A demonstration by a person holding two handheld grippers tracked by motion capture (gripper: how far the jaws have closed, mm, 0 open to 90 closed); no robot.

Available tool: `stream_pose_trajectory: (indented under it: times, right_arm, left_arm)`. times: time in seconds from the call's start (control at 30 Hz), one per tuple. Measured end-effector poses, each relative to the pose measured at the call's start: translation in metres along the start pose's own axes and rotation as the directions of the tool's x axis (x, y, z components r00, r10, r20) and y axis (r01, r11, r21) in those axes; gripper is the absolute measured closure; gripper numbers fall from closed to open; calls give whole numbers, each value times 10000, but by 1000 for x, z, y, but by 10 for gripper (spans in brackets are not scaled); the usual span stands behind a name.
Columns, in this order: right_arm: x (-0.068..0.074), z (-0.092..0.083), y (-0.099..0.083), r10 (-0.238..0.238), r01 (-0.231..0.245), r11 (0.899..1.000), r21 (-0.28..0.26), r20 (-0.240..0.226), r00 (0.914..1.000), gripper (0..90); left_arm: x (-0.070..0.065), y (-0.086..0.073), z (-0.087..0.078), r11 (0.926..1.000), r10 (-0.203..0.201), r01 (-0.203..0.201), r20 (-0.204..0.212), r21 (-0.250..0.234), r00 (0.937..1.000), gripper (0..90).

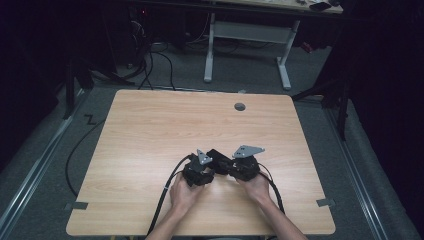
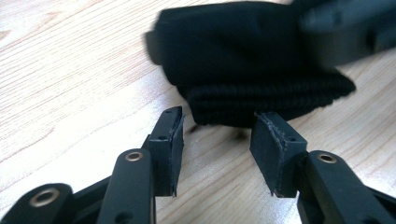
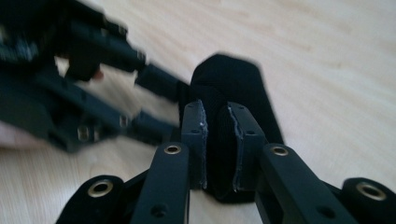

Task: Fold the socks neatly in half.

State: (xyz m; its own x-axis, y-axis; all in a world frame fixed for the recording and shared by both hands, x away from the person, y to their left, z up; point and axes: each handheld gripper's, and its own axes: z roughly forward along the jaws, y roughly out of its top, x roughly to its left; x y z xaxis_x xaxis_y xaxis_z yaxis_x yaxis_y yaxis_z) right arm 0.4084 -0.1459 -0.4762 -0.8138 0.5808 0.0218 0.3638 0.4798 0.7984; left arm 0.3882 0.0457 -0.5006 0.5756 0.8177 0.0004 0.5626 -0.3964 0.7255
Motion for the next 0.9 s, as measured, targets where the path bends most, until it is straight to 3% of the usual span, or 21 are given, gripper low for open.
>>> stream_pose_trajectory:
  times: [0.13, 0.2, 0.33, 0.37, 0.47, 0.6, 0.73, 0.8, 0.9]
  right_arm:
    - [2, 2, -9, -36, 36, 9998, 187, 22, 10000, 776]
    - [6, 2, -13, -292, 287, 9992, 269, 168, 9994, 771]
    - [10, 1, -18, -660, 649, 9975, 296, 378, 9971, 768]
    - [10, 1, -18, -660, 649, 9975, 296, 378, 9971, 768]
    - [10, 2, -20, -917, 904, 9954, 308, 443, 9948, 766]
    - [9, 2, -20, -919, 905, 9954, 320, 448, 9948, 765]
    - [4, 3, -20, -1076, 1066, 9940, 226, 438, 9932, 765]
    - [3, 3, -20, -1017, 1009, 9947, 206, 406, 9940, 765]
    - [2, 3, -21, -1035, 1028, 9945, 199, 405, 9938, 761]
  left_arm:
    - [1, 0, -1, 9999, -91, 91, 27, 65, 10000, 525]
    - [4, 0, -3, 9998, -196, 195, 107, 100, 9998, 519]
    - [10, 3, -17, 9962, -551, 577, 409, -657, 9976, 500]
    - [10, 3, -17, 9962, -551, 577, 409, -657, 9976, 495]
    - [17, 20, -30, 9909, -629, 704, 674, -1152, 9957, 473]
    - [17, 40, -31, 9917, -270, 347, 639, -1240, 9976, 457]
    - [18, 64, -10, 9963, 16, 36, 612, -855, 9981, 454]
    - [17, 67, -5, 9976, 58, -17, 587, -696, 9983, 454]
    - [15, 67, 10, 9992, 396, -399, 378, 55, 9985, 472]
